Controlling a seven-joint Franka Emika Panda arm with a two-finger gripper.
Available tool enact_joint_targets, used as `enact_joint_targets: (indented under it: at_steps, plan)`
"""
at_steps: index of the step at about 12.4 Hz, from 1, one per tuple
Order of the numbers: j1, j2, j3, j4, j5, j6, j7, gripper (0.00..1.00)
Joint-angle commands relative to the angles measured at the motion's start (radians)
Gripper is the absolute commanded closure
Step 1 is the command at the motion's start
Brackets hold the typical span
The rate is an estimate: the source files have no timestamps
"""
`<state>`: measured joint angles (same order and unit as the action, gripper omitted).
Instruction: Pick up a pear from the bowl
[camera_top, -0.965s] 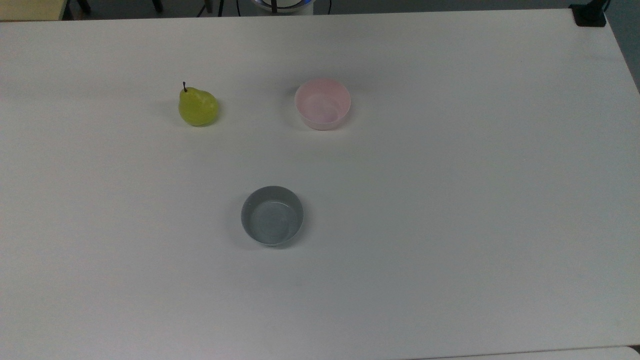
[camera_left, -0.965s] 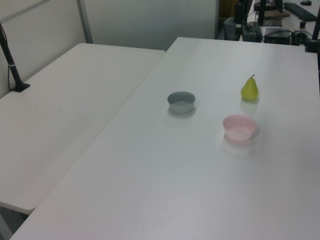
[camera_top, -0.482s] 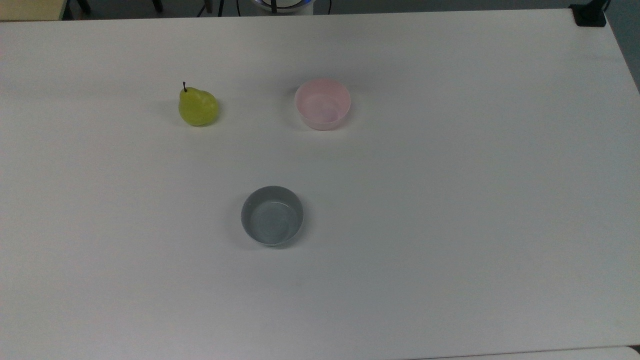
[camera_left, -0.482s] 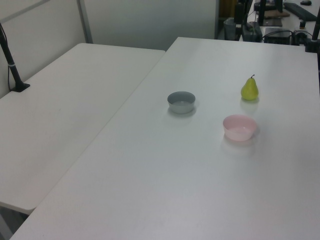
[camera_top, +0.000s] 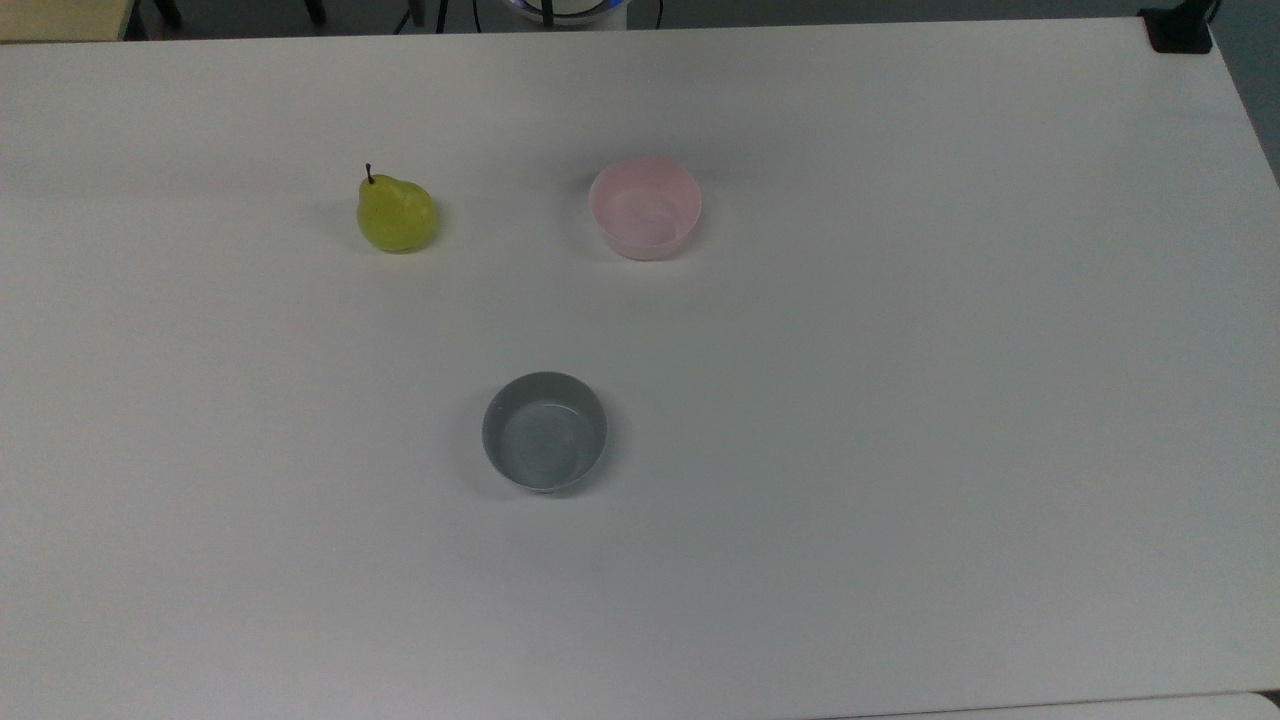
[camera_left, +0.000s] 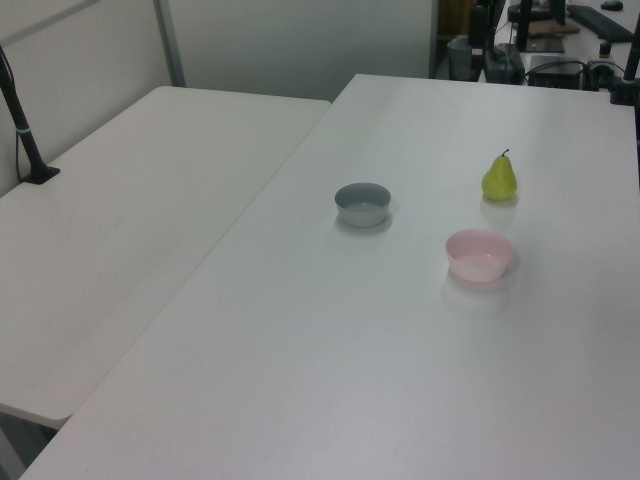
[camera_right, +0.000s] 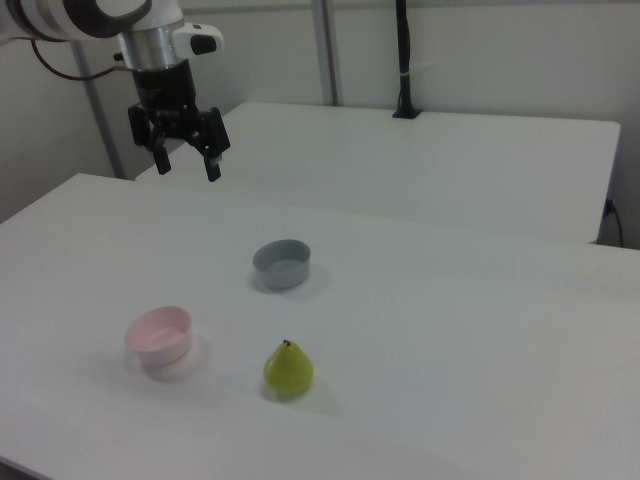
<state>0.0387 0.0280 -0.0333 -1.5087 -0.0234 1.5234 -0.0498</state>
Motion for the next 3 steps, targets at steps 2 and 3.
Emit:
enact_joint_targets:
  at_steps: [2, 3]
  plan:
    - [-0.011, -0.008, 0.012, -0.016, -0.001, -0.017, 0.015, 0.00]
    - [-0.014, -0.008, 0.012, -0.016, -0.001, -0.017, 0.015, 0.00]
